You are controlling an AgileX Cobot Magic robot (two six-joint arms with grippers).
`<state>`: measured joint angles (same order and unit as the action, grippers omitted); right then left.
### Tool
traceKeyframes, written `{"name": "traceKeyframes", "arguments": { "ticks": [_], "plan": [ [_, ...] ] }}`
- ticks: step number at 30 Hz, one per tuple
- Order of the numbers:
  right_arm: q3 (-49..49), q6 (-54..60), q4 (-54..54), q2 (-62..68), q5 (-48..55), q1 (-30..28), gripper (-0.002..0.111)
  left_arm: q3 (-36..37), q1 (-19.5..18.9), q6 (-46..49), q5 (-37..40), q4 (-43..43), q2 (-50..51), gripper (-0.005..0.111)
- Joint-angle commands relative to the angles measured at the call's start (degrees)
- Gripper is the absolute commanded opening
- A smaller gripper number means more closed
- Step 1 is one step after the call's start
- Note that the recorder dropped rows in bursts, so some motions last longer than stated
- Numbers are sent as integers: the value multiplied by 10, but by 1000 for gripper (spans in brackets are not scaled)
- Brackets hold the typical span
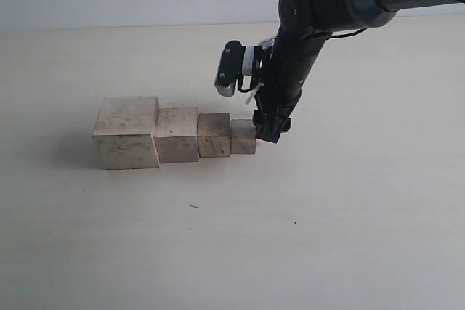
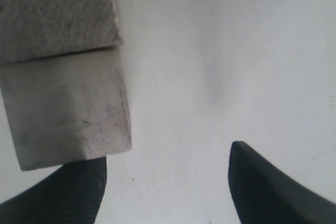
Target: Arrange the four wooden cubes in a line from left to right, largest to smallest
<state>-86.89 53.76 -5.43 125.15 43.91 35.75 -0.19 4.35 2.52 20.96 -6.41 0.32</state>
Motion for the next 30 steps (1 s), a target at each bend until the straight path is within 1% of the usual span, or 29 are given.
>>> {"name": "traceKeyframes", "arguments": {
  "ticks": [1, 6, 19, 26, 30],
  "plan": [
    [0, -2, -6, 0, -8, 3, 64, 2, 4, 2, -6, -1, -3, 0],
    [0, -2, -25, 0, -9, 3, 63, 2, 4, 2, -6, -1, -3, 0],
    [0, -2, -25, 0, -9, 3, 63, 2, 4, 2, -6, -1, -3, 0],
    [0, -16, -19, -4, -6, 3, 63, 2, 4, 2, -6, -1, -3, 0],
    [0, -33, 21, -22, 21, 3, 62, 2, 4, 2, -6, -1, -3, 0]
  ]
}}
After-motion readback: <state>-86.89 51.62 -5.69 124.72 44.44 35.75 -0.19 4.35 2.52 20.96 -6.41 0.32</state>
